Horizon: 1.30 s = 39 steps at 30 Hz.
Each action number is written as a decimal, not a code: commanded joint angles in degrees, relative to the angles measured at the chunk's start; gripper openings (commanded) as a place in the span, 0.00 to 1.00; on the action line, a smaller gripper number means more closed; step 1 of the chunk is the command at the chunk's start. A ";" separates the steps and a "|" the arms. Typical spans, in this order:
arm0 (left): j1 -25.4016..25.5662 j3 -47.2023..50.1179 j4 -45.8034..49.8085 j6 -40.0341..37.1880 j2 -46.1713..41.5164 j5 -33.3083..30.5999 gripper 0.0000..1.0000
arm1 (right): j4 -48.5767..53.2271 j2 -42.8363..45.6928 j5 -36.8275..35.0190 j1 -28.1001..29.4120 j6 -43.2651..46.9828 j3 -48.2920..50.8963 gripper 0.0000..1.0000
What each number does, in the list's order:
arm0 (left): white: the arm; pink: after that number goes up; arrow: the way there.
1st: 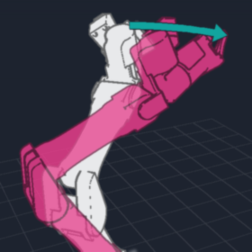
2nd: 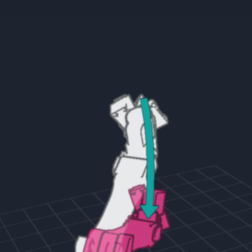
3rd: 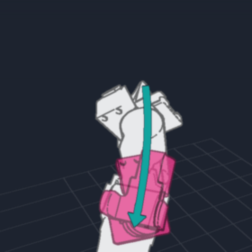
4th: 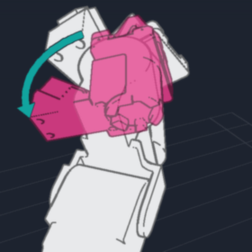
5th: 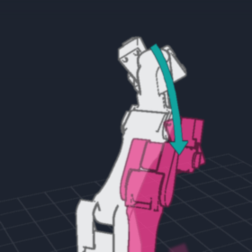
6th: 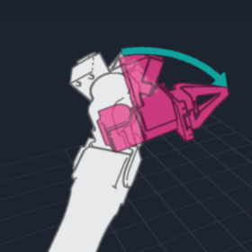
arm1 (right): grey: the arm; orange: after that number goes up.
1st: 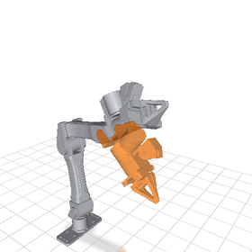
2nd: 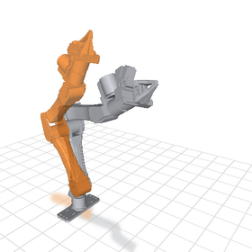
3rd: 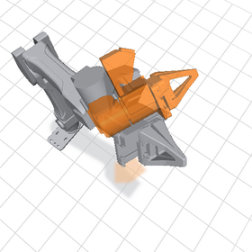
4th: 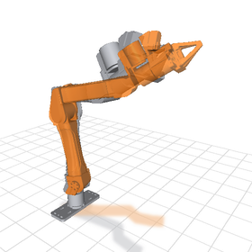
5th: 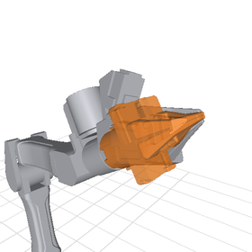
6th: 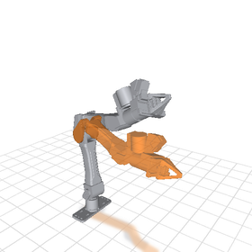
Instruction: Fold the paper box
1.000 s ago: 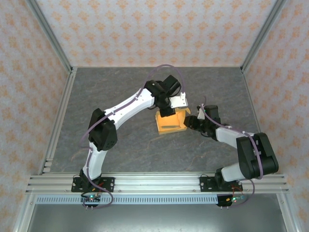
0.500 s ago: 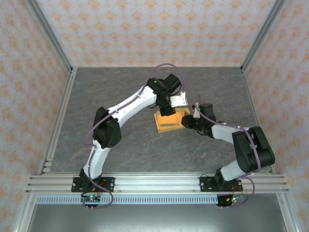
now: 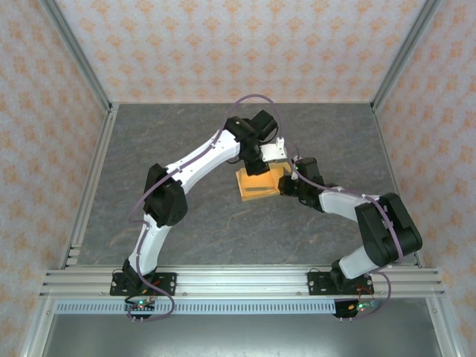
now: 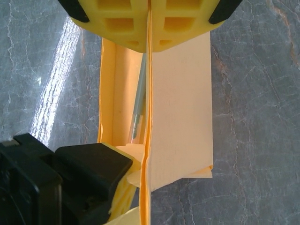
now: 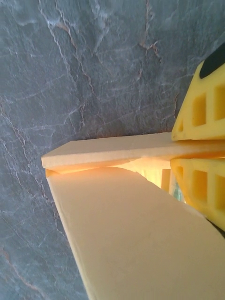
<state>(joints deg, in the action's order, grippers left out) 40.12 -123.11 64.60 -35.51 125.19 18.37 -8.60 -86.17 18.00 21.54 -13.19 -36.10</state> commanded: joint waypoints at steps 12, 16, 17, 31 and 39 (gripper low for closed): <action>-2.31 -3.98 5.17 2.44 1.13 6.38 0.00 | 2.51 4.04 -6.53 1.85 1.32 1.24 0.33; -3.65 -4.84 5.80 3.19 1.42 7.36 0.00 | 5.49 2.19 -8.40 1.62 0.40 0.31 0.30; -4.00 -5.27 5.88 3.49 1.69 7.22 0.00 | 5.83 2.06 -8.43 1.53 0.21 0.33 0.29; -7.25 -12.86 11.29 3.28 7.71 10.67 0.02 | 5.26 1.43 -1.57 1.23 5.97 -2.16 0.37; -7.32 -12.84 11.70 2.56 7.40 11.61 0.02 | 5.70 -0.72 -0.39 -0.68 7.84 -5.42 0.49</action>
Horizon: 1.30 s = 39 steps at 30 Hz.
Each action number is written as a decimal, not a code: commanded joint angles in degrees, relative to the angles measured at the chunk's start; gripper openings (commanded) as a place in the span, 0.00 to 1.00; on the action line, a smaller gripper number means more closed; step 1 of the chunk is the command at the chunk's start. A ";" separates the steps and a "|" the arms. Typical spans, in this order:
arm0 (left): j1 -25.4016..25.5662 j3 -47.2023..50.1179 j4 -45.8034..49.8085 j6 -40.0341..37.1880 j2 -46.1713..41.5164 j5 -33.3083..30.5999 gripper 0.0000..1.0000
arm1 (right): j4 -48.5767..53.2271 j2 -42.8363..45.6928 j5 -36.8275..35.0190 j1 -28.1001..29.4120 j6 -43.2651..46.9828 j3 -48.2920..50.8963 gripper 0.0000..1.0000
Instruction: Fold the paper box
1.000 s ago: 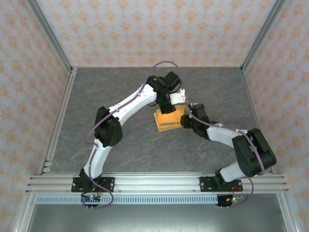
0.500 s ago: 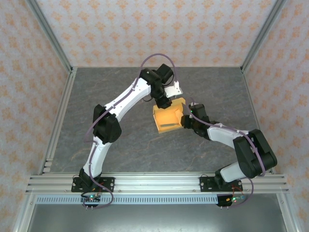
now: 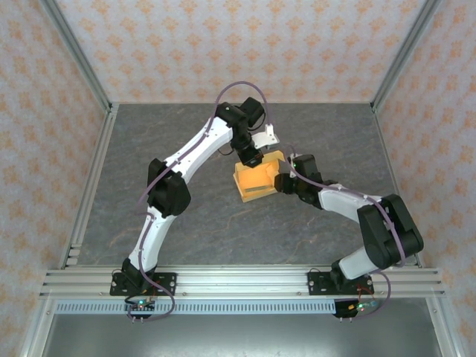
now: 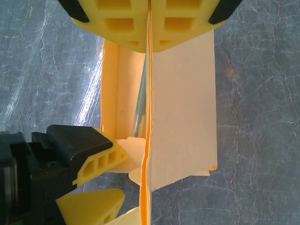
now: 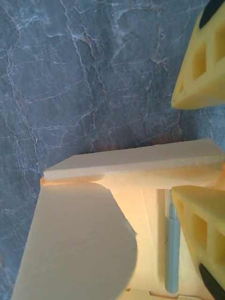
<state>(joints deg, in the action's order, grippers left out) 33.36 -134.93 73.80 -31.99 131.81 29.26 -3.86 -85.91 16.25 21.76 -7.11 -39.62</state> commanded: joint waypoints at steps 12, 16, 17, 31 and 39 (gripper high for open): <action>-1.08 -3.10 3.08 -0.88 0.71 2.82 0.02 | -4.66 -6.32 11.23 -2.76 1.78 -4.85 0.49; -1.22 -3.91 3.64 -0.84 0.86 2.82 0.01 | -5.10 -8.32 11.82 -2.77 1.93 -5.66 0.41; -1.28 -4.06 3.72 -0.81 1.01 2.82 0.01 | -5.09 -8.66 11.80 -2.77 1.94 -5.78 0.39; -1.54 -4.19 3.16 0.66 1.48 1.13 0.01 | -0.96 -7.22 -2.82 0.11 2.62 -3.69 0.12; -1.51 -4.03 2.71 1.67 1.52 0.63 0.01 | -0.69 -5.48 -14.56 3.62 2.95 -2.42 0.05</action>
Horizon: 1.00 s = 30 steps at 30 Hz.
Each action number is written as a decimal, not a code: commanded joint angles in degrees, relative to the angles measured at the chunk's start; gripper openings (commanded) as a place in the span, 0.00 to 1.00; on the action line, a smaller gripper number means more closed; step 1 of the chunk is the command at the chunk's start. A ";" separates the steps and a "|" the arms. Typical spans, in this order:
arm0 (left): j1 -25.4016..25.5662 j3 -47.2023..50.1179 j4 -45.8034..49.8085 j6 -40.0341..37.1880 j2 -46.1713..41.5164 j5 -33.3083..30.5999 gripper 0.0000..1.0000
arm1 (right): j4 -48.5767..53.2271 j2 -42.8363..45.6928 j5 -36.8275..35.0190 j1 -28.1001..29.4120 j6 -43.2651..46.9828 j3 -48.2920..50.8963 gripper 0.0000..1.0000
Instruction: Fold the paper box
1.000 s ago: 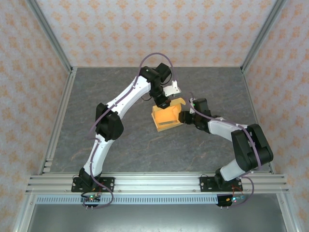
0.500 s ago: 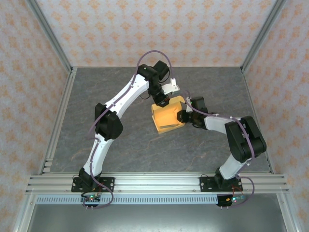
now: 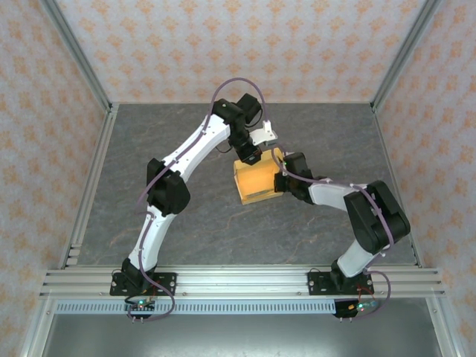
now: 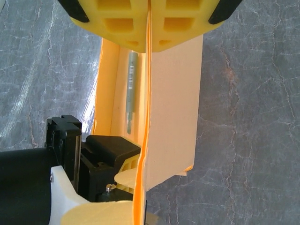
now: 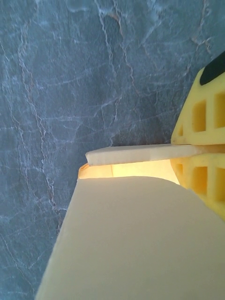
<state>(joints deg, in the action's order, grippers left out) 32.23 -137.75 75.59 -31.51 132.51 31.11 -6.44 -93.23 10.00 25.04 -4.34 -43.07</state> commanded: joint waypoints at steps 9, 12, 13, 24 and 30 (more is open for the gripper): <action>-0.37 -0.85 0.52 1.57 0.91 -0.70 0.01 | 4.43 -0.51 -18.61 4.24 0.58 -0.58 0.03; -0.30 -0.68 0.47 1.62 1.02 -0.69 0.01 | 5.97 -1.90 -21.65 5.47 0.15 -1.66 0.02; -0.34 -0.67 0.52 1.68 1.08 -0.68 0.01 | 6.15 -2.11 -22.90 5.96 0.03 -1.83 0.03; -0.37 -0.94 0.18 1.85 1.32 -1.33 0.00 | 4.82 -1.87 -27.22 7.79 -1.18 -0.55 0.04; -0.32 0.95 -0.39 0.39 0.44 -2.56 0.00 | 3.14 1.28 -19.89 5.78 -3.72 1.49 0.18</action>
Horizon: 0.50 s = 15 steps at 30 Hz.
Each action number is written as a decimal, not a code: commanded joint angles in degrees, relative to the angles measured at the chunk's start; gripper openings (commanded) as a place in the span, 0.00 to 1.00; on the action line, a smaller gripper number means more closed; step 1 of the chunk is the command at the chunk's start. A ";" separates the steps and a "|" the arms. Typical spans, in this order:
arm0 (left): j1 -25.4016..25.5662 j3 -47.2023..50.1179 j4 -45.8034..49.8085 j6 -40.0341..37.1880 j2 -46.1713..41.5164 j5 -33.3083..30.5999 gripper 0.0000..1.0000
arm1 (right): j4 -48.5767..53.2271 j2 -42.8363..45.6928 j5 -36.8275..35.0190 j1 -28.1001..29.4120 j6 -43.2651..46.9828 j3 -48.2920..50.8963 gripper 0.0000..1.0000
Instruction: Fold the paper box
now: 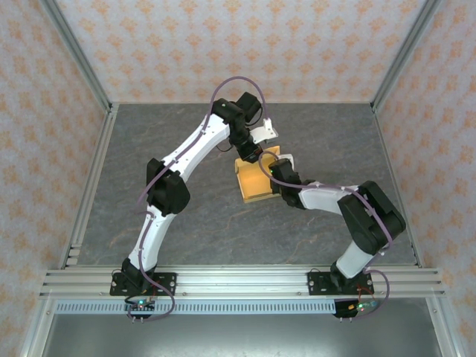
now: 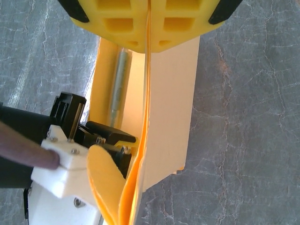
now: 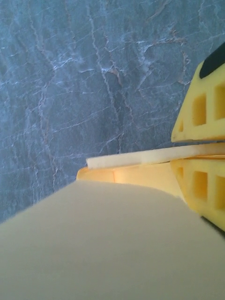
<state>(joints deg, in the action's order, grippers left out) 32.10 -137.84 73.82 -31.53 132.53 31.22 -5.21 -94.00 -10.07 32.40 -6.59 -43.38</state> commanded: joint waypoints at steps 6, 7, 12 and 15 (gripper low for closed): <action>0.54 4.44 -0.32 -1.77 -1.19 -5.73 0.00 | 1.55 4.91 8.82 -4.26 -4.57 1.89 0.43; 0.75 4.78 -0.52 -1.91 -1.31 -6.48 0.00 | 1.56 5.48 9.85 -4.60 -5.14 1.89 0.46; 1.81 5.95 -1.77 -1.94 -2.07 -9.51 0.00 | 2.31 9.04 14.84 -6.59 -7.32 1.84 0.55; 2.43 7.19 -3.38 -1.66 -3.26 -11.44 0.00 | 2.98 12.40 16.82 -7.13 -8.16 2.58 0.59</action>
<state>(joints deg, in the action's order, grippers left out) 34.41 -132.09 71.24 -32.88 131.83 25.19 -3.64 -85.08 3.66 25.76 -12.86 -41.87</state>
